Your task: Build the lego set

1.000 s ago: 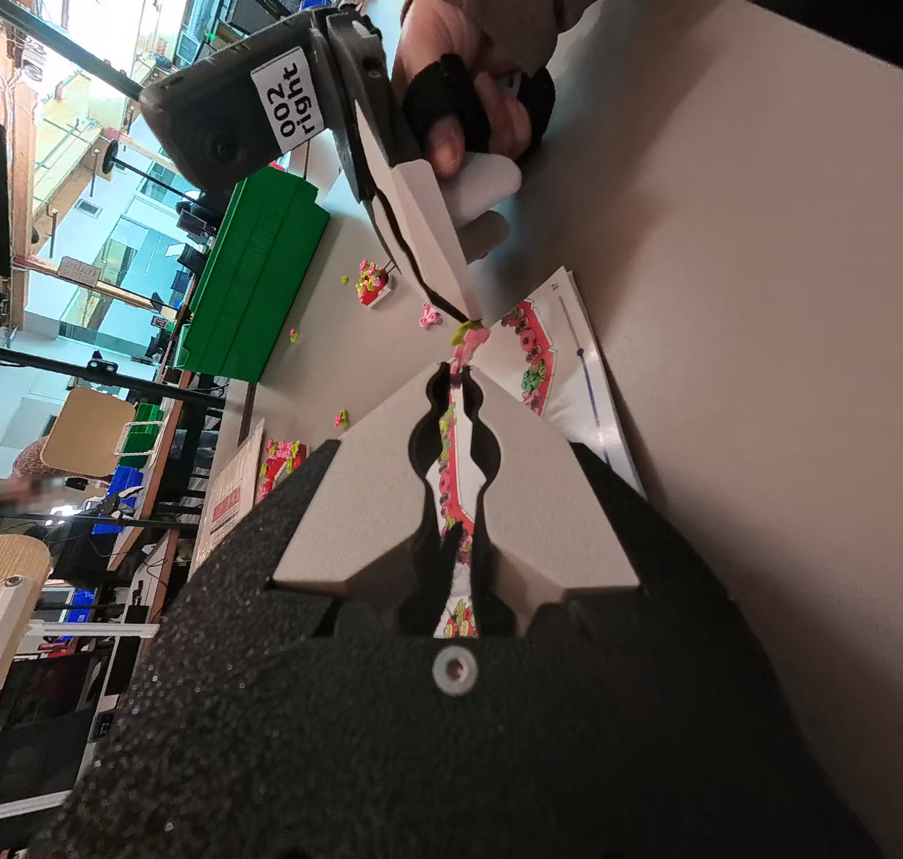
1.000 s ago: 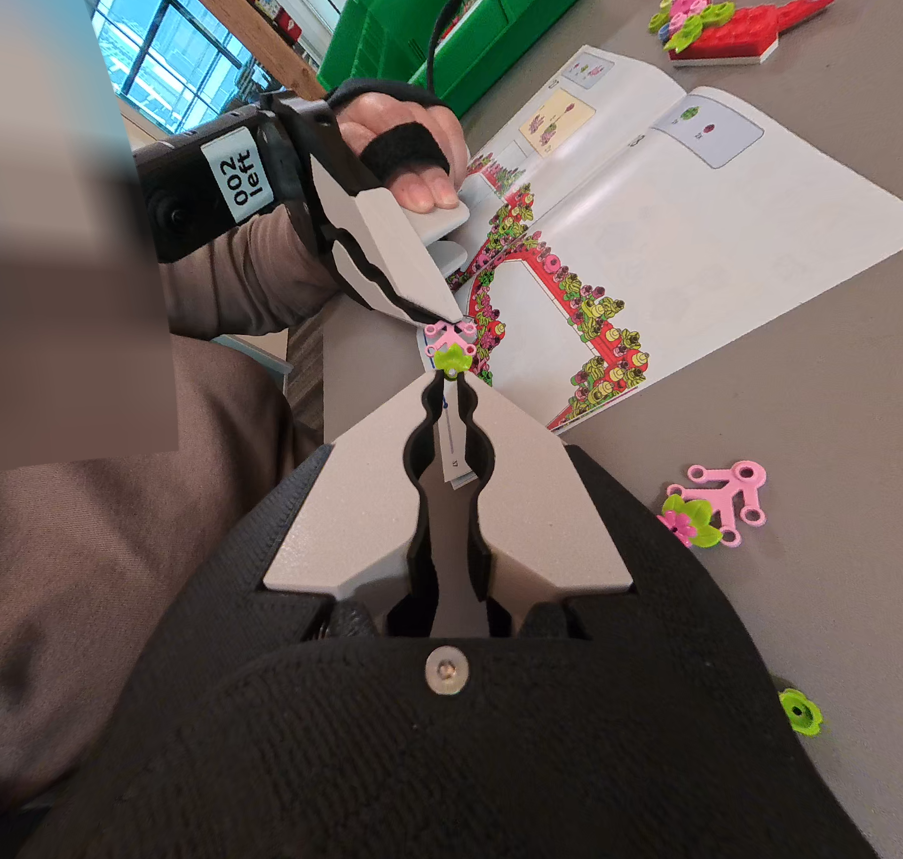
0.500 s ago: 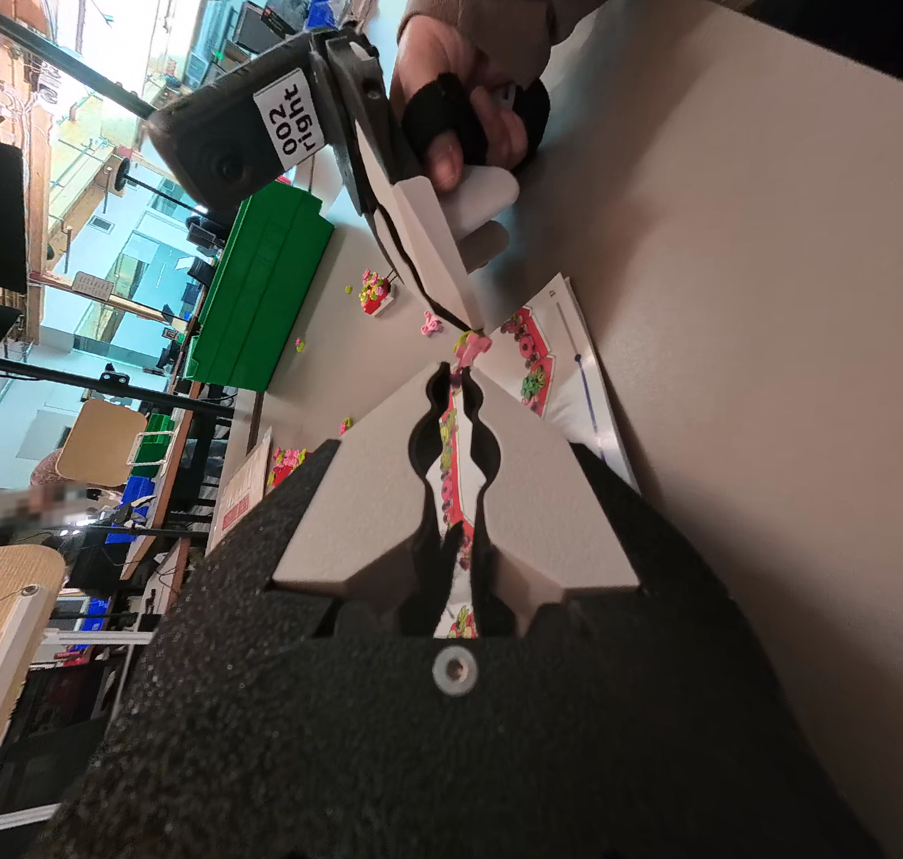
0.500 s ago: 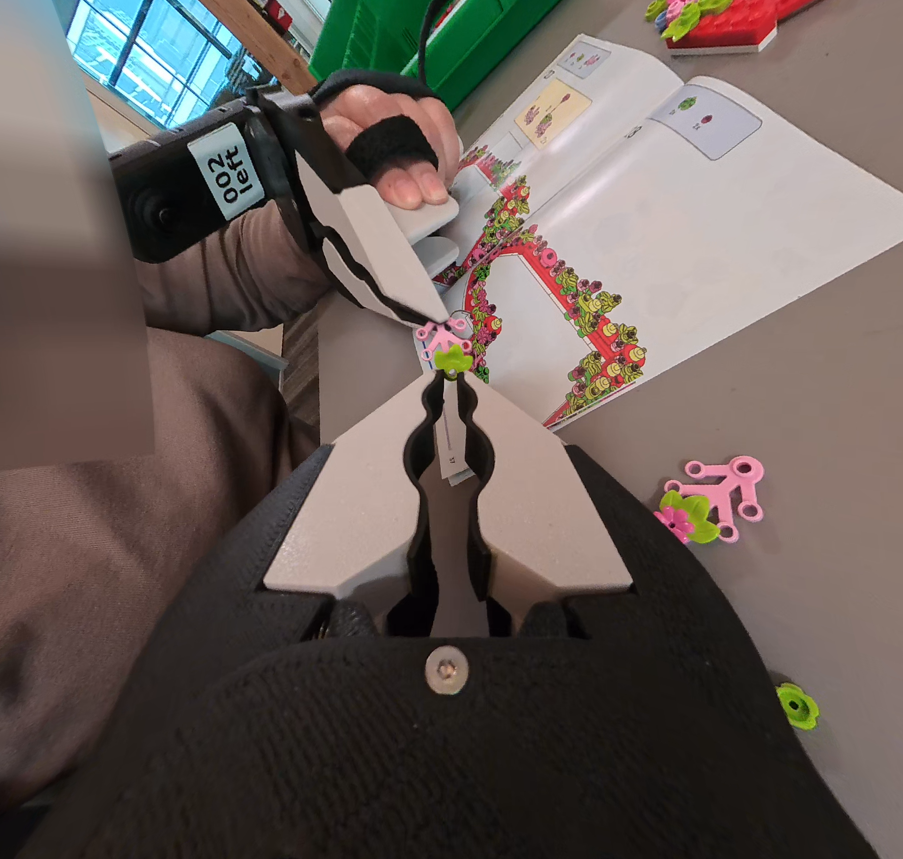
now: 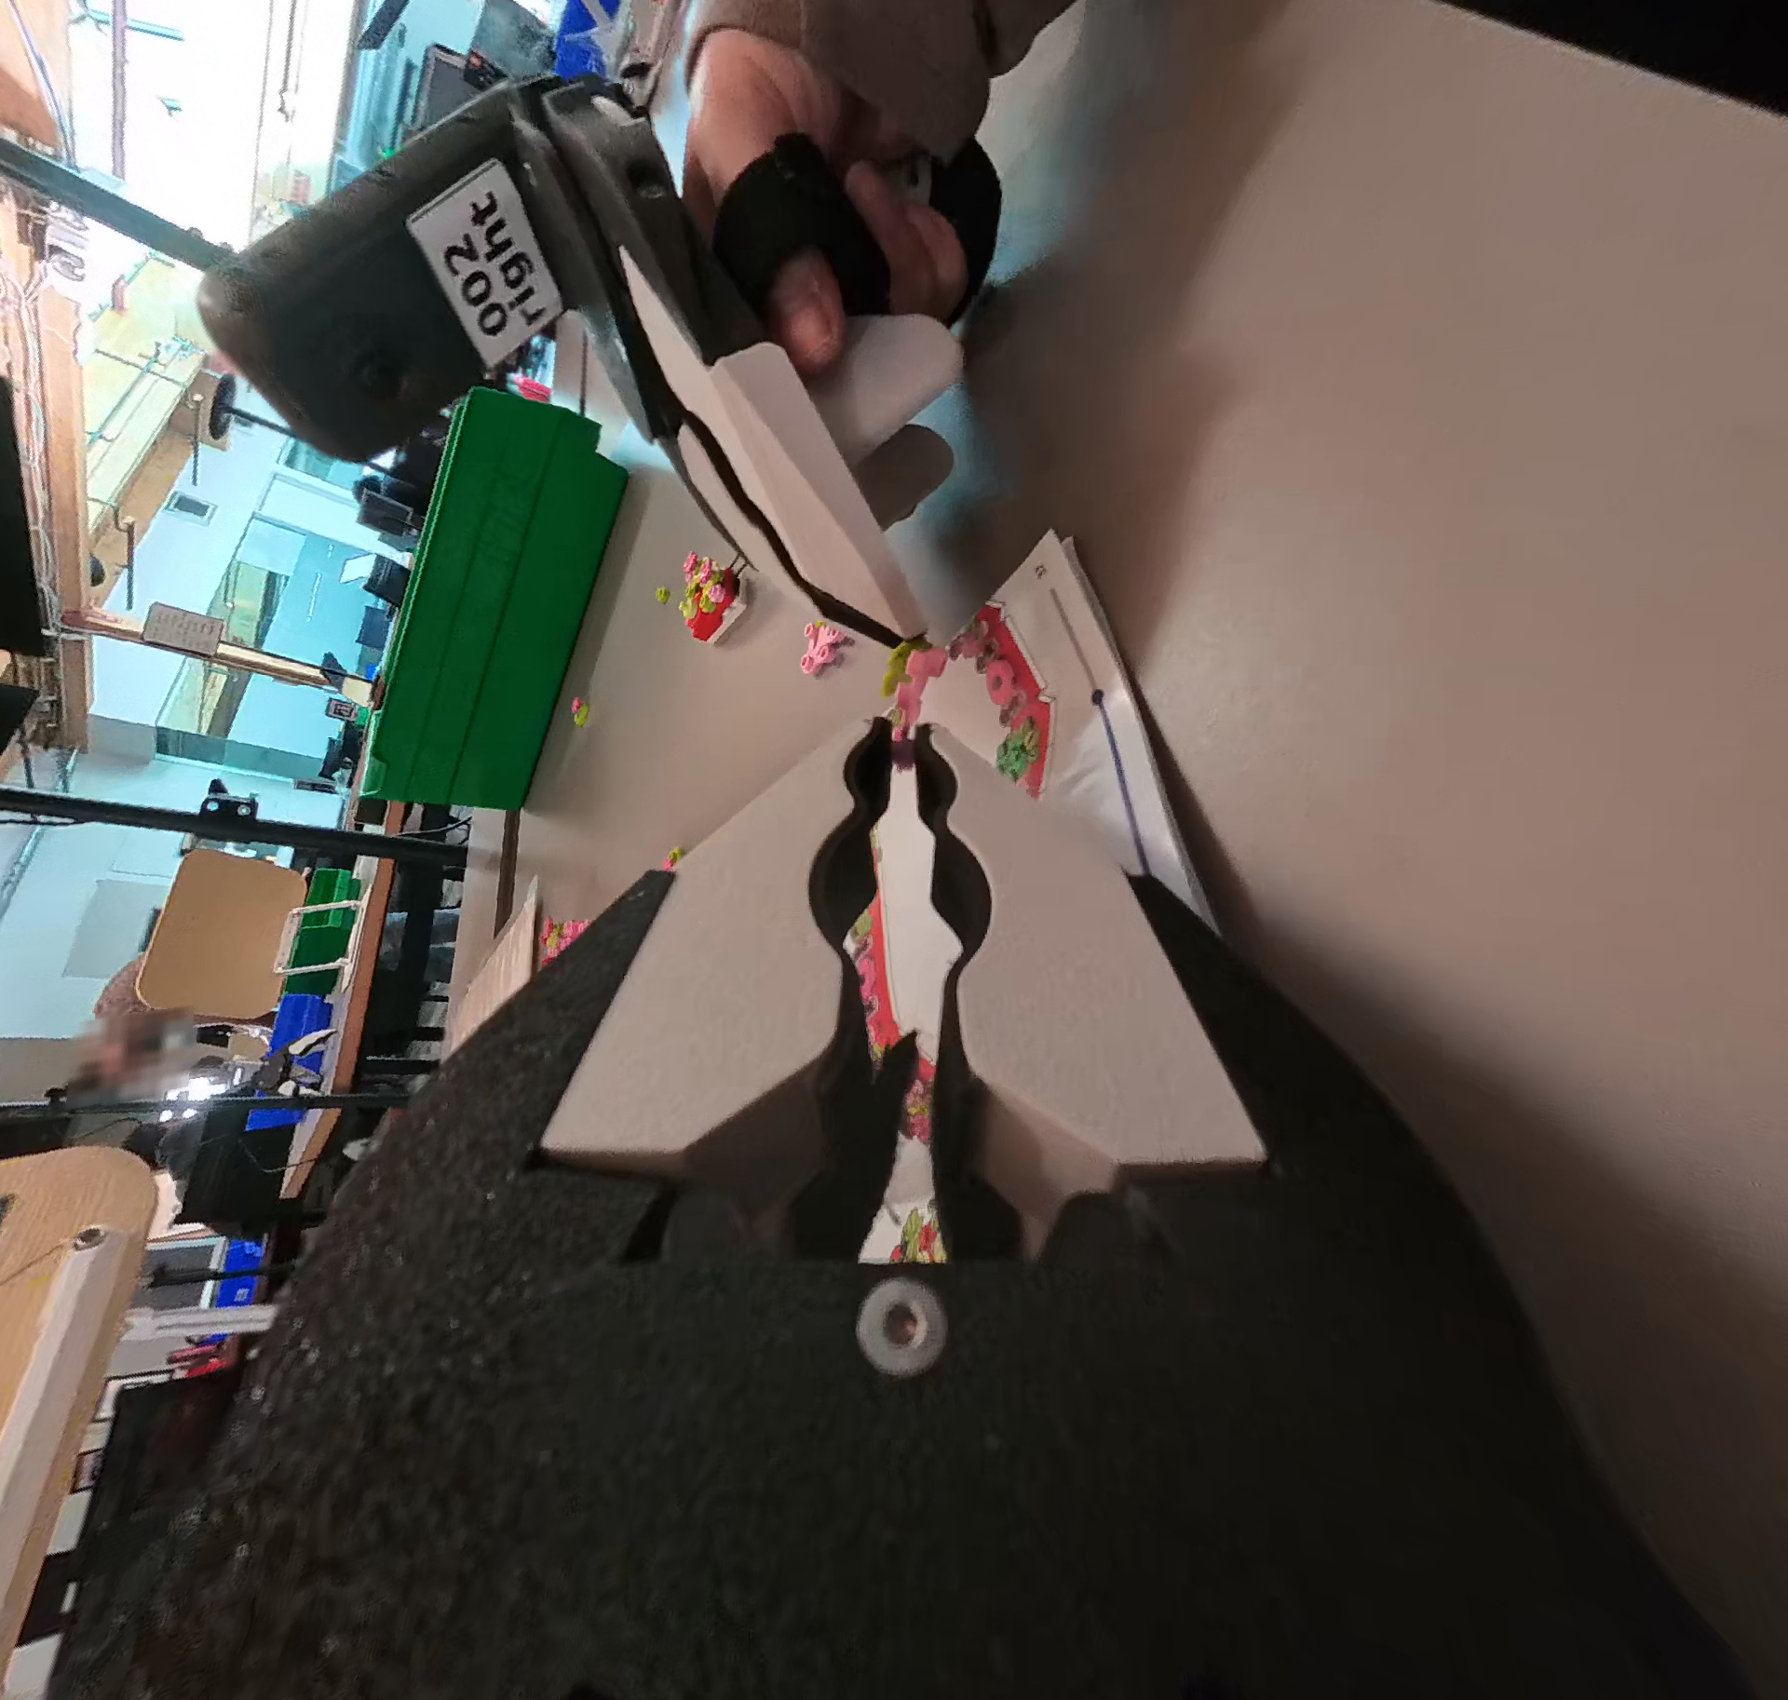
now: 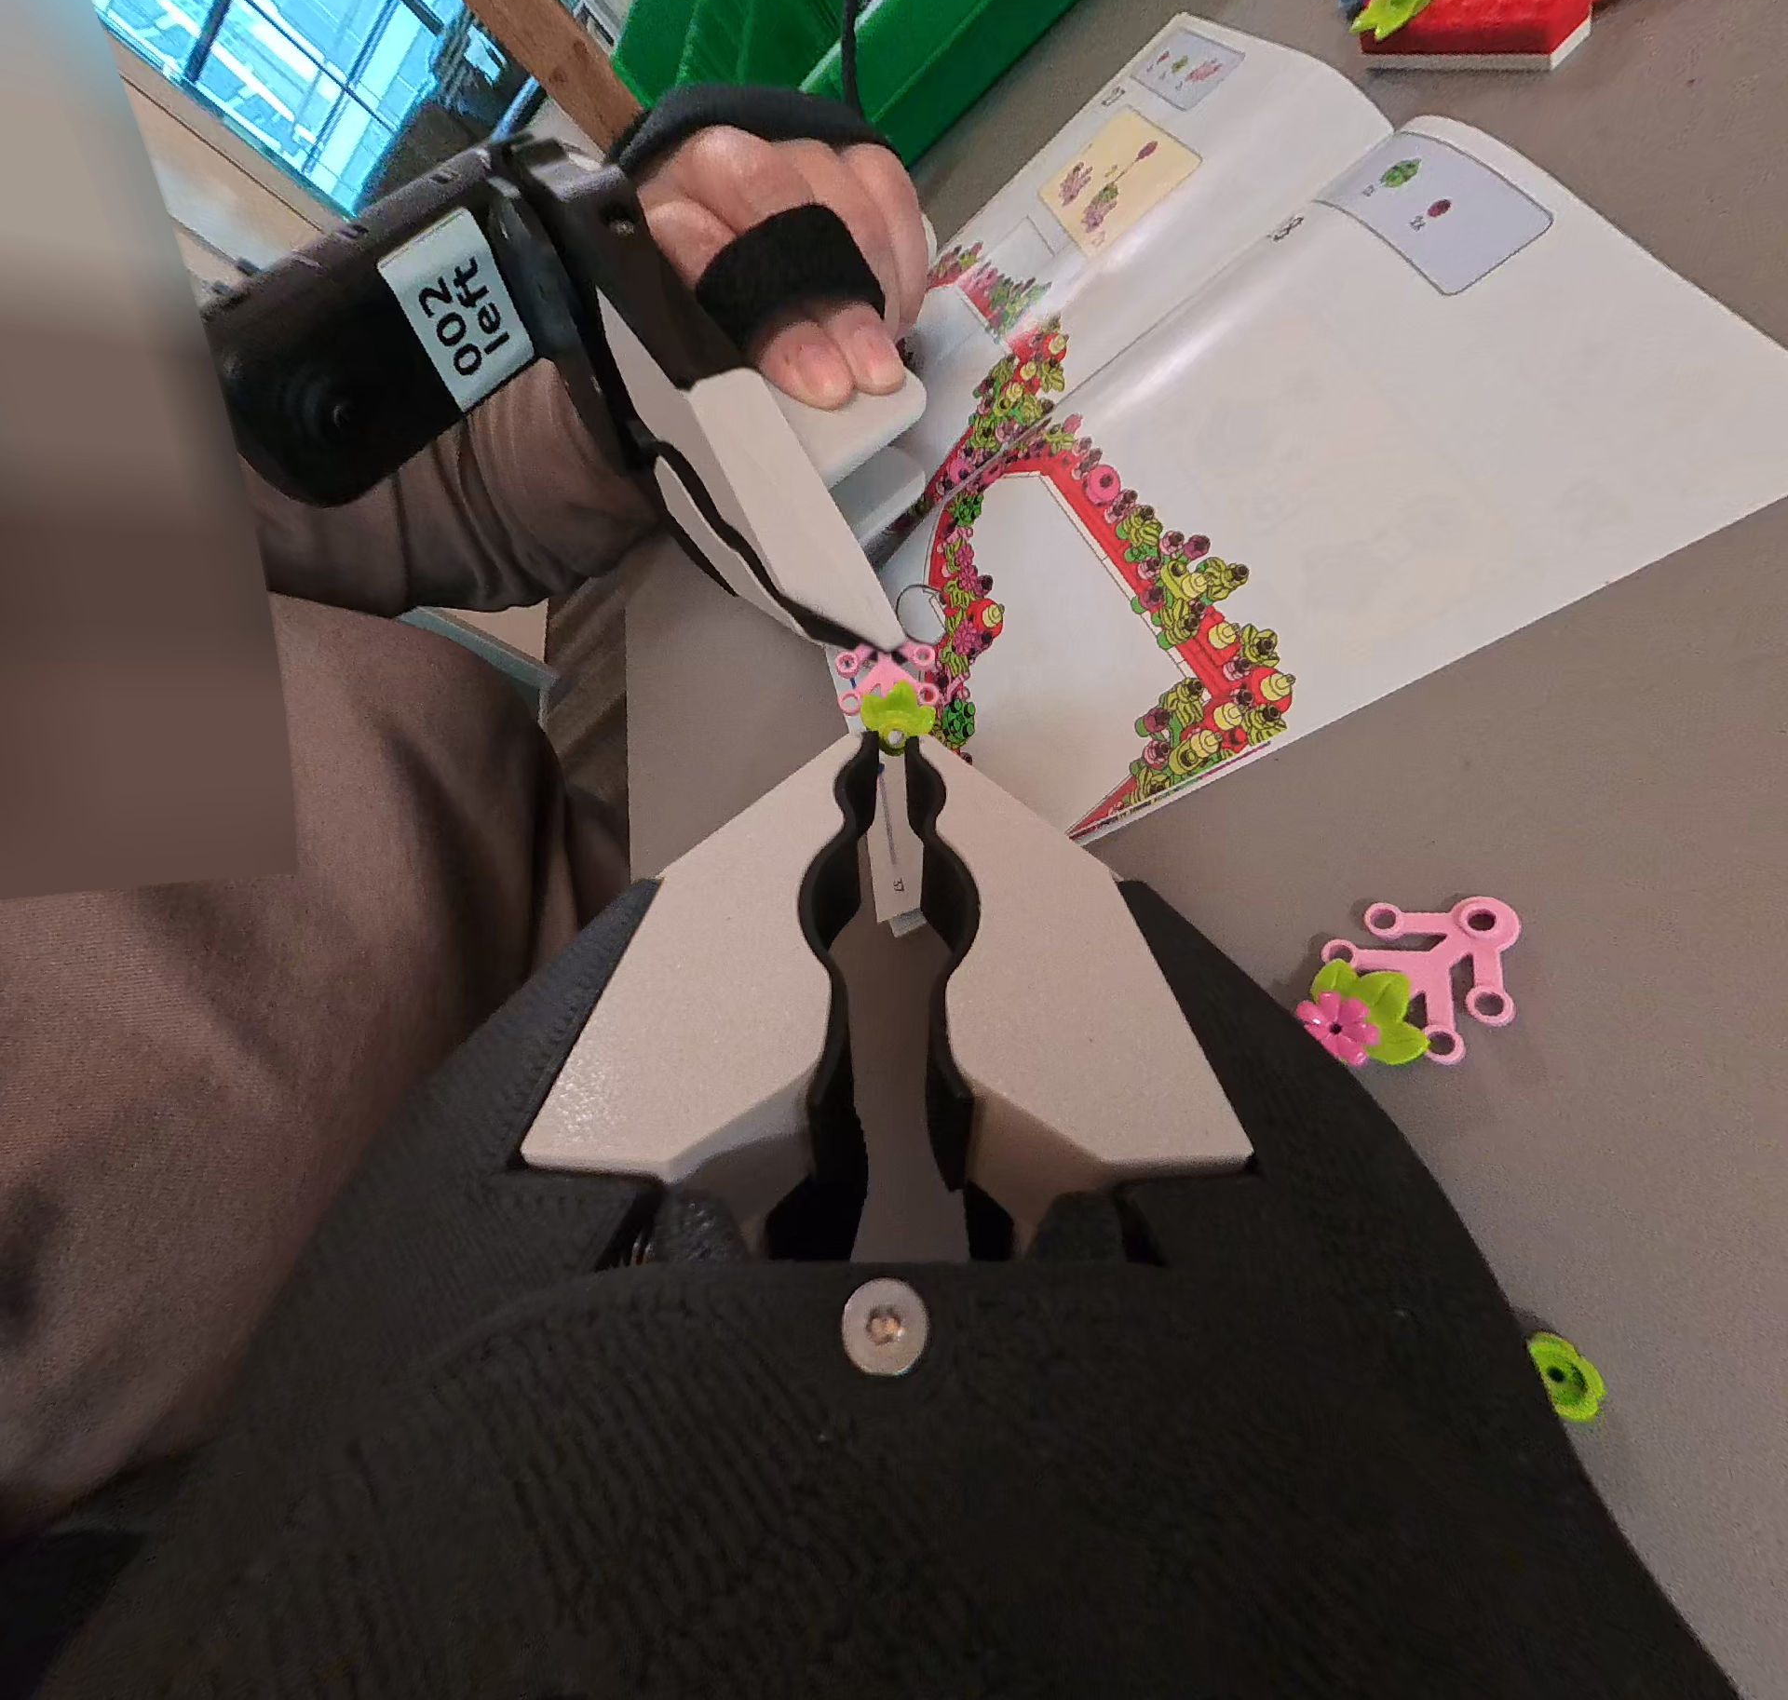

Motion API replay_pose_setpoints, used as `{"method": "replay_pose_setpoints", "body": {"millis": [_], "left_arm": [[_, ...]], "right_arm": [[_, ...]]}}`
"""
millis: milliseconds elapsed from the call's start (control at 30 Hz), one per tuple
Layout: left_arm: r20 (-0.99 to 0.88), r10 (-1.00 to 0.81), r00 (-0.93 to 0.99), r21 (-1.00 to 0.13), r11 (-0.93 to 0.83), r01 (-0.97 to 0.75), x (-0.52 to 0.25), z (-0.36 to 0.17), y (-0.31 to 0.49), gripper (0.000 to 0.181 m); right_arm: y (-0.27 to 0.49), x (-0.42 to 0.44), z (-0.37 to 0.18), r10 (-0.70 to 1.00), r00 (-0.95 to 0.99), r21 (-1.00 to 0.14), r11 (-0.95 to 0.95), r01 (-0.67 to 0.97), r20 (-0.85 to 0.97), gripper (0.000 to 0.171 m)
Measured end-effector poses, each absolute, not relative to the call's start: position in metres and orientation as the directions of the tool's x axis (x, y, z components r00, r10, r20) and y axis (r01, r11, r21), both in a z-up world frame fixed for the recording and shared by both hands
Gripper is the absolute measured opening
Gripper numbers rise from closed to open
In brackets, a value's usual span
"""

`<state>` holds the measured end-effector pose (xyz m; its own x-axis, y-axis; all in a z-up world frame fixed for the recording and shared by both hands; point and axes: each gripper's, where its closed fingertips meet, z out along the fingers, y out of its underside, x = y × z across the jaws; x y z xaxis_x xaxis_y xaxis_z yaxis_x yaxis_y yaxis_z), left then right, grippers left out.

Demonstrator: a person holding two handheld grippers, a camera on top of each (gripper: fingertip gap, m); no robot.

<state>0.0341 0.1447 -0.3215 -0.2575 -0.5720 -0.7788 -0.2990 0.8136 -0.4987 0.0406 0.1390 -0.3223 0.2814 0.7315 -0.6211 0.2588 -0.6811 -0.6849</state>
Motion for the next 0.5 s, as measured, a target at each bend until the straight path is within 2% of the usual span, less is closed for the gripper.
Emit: {"method": "replay_pose_setpoints", "body": {"millis": [267,500], "left_arm": [[-0.826,-0.479,-0.295,-0.399,0.868,-0.295,0.0344,-0.3279,0.1408,0.003],[-0.844,-0.450,-0.292,-0.372,0.883,-0.288,0.0344,-0.3269,0.1399,0.003]], "right_arm": [[0.1368,0.0416,-0.3260,0.758,0.308,-0.690,-0.651,0.315,-0.575,0.004],[0.1355,0.0415,-0.3254,0.774,0.319,-0.698,-0.632,0.337,-0.547,0.004]]}}
